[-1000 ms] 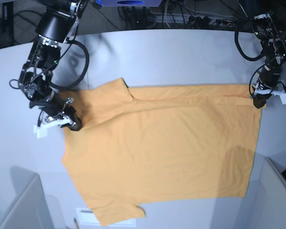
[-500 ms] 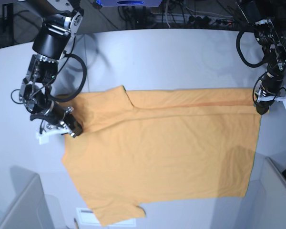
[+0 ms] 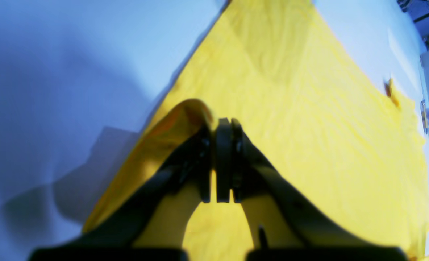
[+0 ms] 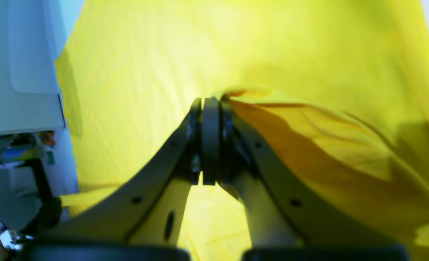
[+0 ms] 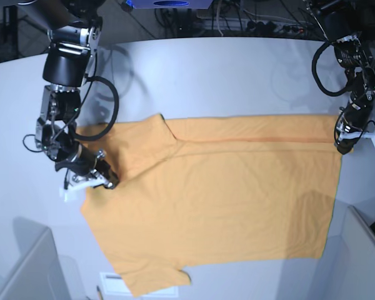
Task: Fold the T-shirt properly
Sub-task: 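Lift the shoulder corners and drag the shirt toward the robot base, then adjust the right gripper's grip on the shirt's shoulder edge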
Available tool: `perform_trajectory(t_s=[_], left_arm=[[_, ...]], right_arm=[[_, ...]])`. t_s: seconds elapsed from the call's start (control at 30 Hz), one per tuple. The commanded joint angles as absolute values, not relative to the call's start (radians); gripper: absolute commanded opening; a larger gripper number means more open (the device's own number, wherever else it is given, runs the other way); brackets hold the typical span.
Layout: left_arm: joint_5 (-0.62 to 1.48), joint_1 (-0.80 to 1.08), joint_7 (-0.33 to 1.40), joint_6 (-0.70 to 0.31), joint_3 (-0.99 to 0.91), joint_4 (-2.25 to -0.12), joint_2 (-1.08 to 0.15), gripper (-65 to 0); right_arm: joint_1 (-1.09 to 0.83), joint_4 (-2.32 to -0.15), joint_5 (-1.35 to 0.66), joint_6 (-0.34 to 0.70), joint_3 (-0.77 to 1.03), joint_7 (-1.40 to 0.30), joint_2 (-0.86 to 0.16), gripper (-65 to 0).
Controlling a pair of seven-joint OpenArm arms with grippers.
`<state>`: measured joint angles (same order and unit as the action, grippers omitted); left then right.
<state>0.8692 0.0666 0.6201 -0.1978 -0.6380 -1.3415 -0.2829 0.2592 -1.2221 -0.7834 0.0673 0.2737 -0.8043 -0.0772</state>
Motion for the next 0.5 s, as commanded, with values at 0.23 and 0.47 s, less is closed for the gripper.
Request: perform_trajectory(t_s=[0.23,0.47], left_arm=[[0.886,0.042,0.602,-0.206,-0.642,-1.354,-0.318,-65.0],[0.886,0.004,0.602,-0.182,-0.642,-1.307,-0.32,-65.0]], right_arm=[[0.309,-1.239,-0.806,0.016,0.272,-0.788,-0.087,-65.0],[0.343,-1.181,-0.802,0.015,0.272,-0.783,-0.084,-65.0]])
